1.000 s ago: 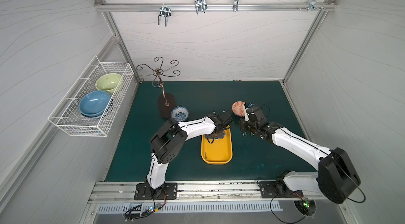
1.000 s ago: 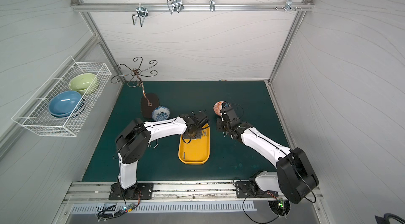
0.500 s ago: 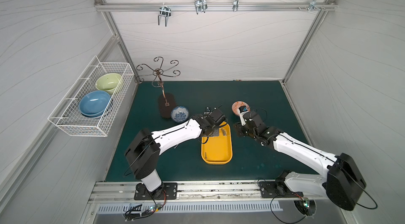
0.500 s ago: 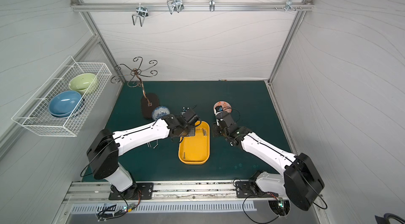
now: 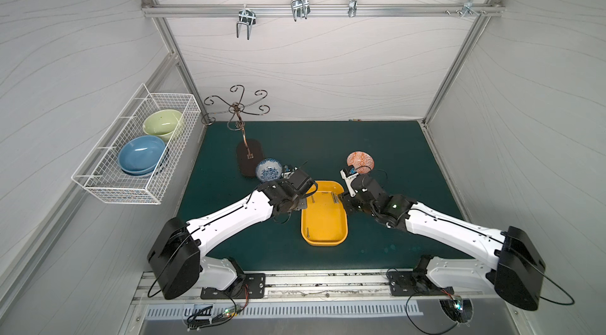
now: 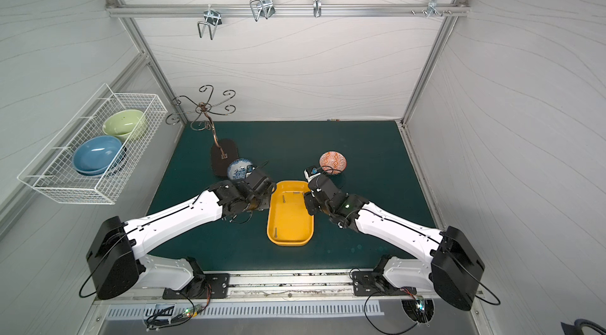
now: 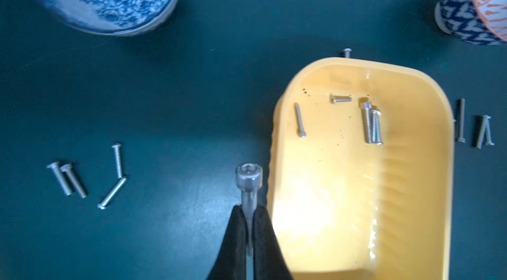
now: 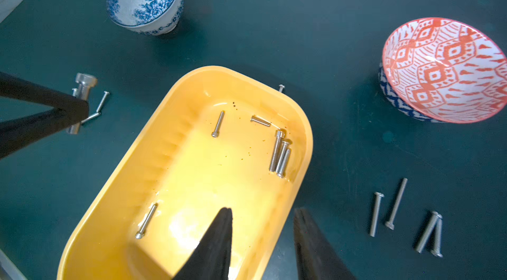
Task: Take out the screws from the storage box
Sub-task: Place the screw at the center of the board.
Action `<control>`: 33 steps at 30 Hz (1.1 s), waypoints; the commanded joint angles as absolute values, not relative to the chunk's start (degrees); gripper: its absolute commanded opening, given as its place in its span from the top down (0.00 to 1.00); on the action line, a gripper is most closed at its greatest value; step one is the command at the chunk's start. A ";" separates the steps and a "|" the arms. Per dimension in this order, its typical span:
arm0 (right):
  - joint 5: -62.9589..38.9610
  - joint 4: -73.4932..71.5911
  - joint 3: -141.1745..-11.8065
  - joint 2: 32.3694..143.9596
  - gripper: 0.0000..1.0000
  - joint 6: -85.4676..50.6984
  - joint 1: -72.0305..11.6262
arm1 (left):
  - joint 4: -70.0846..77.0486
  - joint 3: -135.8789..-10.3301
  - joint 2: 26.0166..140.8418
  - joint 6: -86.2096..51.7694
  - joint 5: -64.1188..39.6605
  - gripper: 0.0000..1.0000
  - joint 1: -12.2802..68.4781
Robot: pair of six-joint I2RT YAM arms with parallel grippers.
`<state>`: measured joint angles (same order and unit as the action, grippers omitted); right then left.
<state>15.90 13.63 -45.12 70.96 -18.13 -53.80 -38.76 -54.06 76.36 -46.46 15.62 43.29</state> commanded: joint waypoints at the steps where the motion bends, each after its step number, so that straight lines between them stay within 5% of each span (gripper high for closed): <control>1: 17.84 14.80 -47.81 73.98 0.60 -18.61 -56.01 | -37.01 -50.46 73.27 -47.17 12.86 1.00 39.74; 18: 15.86 13.33 -58.77 93.76 0.61 -21.16 -58.27 | -34.46 -36.74 67.65 -50.02 8.78 1.00 21.94; 33: 15.27 17.09 -69.18 107.13 0.61 -21.90 -58.36 | -28.99 -36.05 73.80 -48.00 5.46 1.00 14.92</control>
